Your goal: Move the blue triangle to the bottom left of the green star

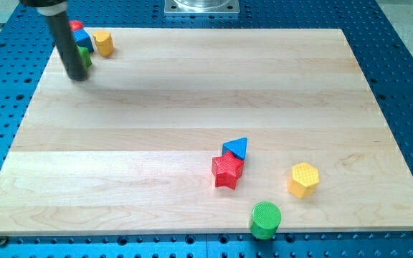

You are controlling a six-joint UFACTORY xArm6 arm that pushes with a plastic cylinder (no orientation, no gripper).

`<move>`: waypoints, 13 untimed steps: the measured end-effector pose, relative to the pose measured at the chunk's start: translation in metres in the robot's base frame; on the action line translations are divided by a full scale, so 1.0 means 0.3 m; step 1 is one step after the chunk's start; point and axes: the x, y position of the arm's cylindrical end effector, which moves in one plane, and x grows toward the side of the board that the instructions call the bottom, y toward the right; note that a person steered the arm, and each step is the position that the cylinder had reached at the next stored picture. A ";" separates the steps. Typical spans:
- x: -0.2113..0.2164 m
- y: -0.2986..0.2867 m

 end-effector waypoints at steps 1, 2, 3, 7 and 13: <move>-0.022 0.072; -0.011 0.407; 0.119 0.807; 0.830 1.323; 0.074 0.166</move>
